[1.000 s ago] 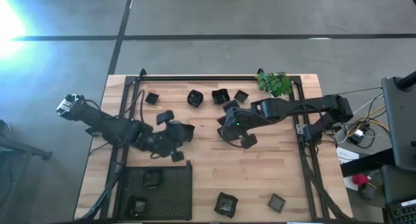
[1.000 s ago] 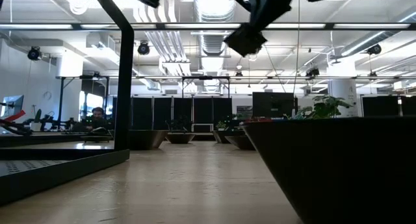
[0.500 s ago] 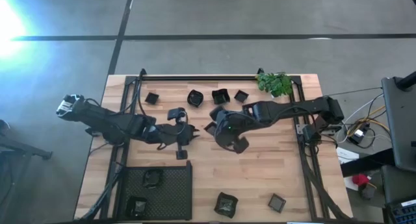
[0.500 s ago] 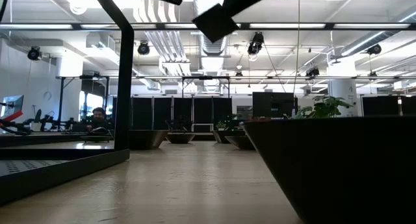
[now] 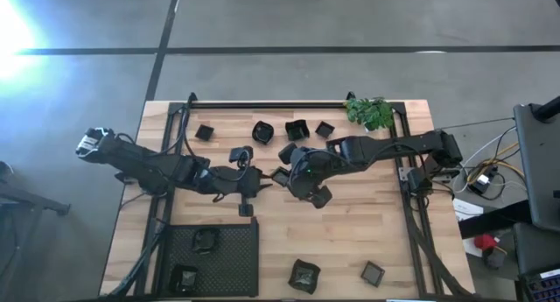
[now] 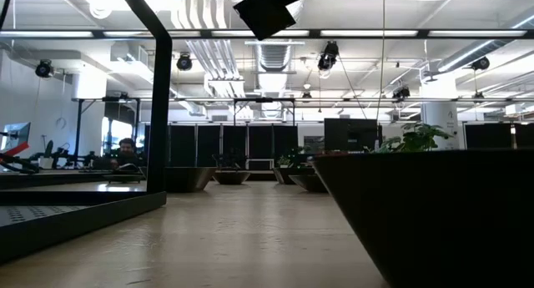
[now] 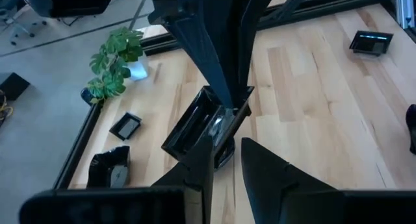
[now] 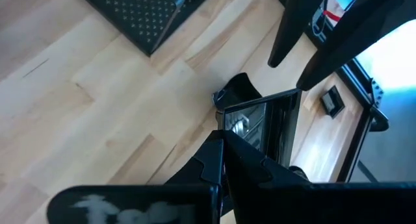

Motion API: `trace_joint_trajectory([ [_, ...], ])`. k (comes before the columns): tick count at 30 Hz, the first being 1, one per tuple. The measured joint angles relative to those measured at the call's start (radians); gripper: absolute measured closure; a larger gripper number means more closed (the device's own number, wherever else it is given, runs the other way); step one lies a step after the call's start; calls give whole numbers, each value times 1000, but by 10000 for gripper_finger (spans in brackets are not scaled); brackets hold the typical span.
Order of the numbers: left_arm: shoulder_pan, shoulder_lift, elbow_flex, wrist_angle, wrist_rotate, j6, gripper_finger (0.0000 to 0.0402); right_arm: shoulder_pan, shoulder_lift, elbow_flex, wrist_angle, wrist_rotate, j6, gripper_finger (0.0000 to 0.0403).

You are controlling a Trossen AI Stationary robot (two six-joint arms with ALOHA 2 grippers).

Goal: Pick & Place Mini shaped plates
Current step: Put the black square plate on the shelf

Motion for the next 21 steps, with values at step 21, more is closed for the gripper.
trace_joint_trajectory([
  [21,29,67,0,15,95,35,351,0,0,-2,28,-53,4,395],
])
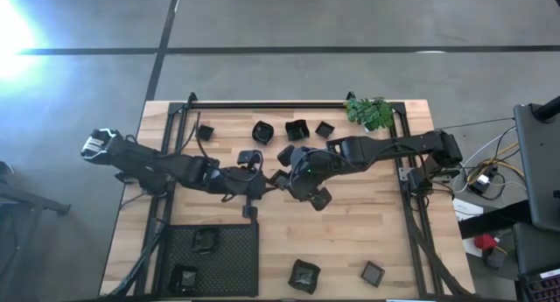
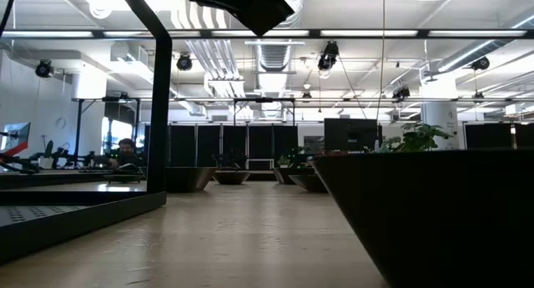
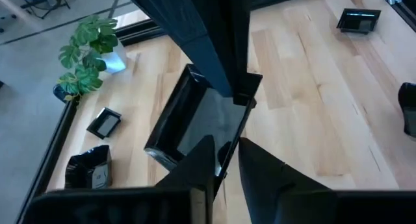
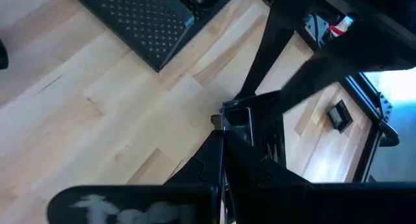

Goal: Pick & Place Mini shaped plates
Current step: Put the black square plate on the shelf

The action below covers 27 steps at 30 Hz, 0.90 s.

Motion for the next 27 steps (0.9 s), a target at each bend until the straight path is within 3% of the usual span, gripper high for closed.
trace_joint_trajectory([
  [4,0,0,0,-4,10,0,393,0,0,0,0,1,-1,395],
  [18,0,0,1,-3,34,-13,401,0,0,0,0,5,-14,392],
  [27,1,0,2,5,41,-27,401,13,0,13,8,12,-4,331],
])
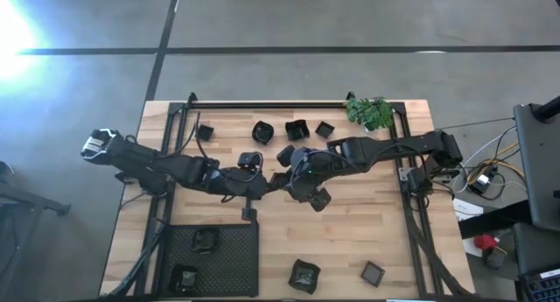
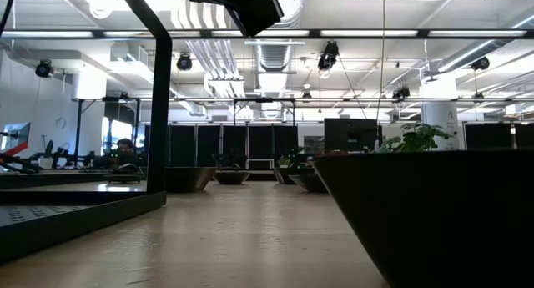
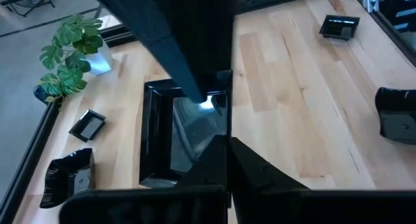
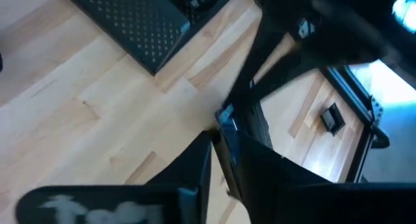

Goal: Pick & Place Mini shaped plates
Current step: Put the black square plate on the shelf

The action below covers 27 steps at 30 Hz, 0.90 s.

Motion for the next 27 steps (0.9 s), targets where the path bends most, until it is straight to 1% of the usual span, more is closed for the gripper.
trace_joint_trajectory([
  [3,1,0,0,-1,0,-16,401,3,-6,15,0,-1,9,314],
  [6,1,-3,0,-1,0,-26,401,2,-20,35,-5,-1,64,306],
  [11,0,-15,0,-14,3,-47,401,2,-56,49,-44,-2,141,308],
  [15,-1,-37,0,-55,4,-97,401,2,-99,49,-64,-3,187,315],
  [18,-17,-55,0,-101,3,-162,401,2,-135,50,-87,-3,230,320],
  [21,-56,-63,0,-166,-8,-239,401,2,-172,49,-110,-3,255,325],
  [24,-111,-71,0,-244,-13,-344,401,2,-214,49,-120,-2,266,329],
  [27,-187,-75,0,-306,-19,-481,402,2,-253,48,-125,-3,267,332],
])
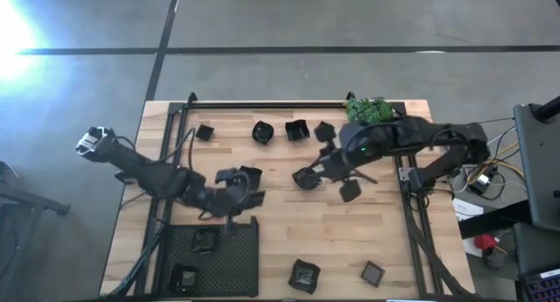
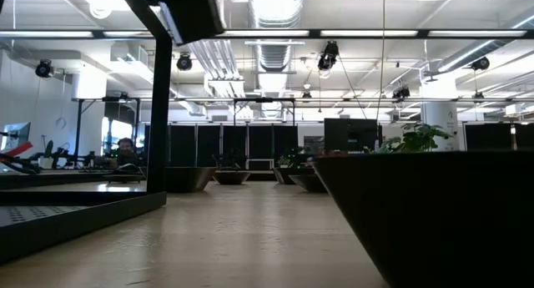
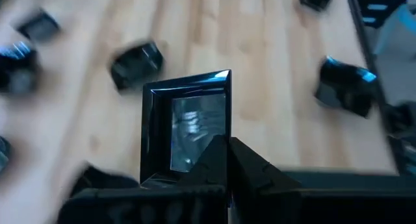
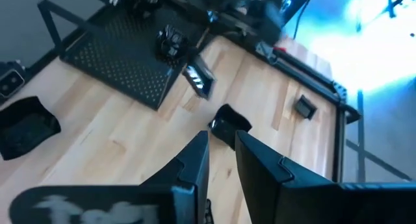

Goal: Pick & Place Mini shaped plates
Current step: Put the black square plate on the shelf

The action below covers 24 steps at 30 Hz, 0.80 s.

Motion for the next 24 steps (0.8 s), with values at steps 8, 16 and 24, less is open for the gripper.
trace_joint_trajectory([
  [8,-239,3,0,-80,-76,-360,402,0,-82,-2,1,0,3,330],
  [16,-393,110,0,-77,-82,-597,401,0,-135,-3,1,-5,81,332],
  [24,-421,280,15,103,-22,-611,401,0,-166,-3,1,-8,105,335],
])
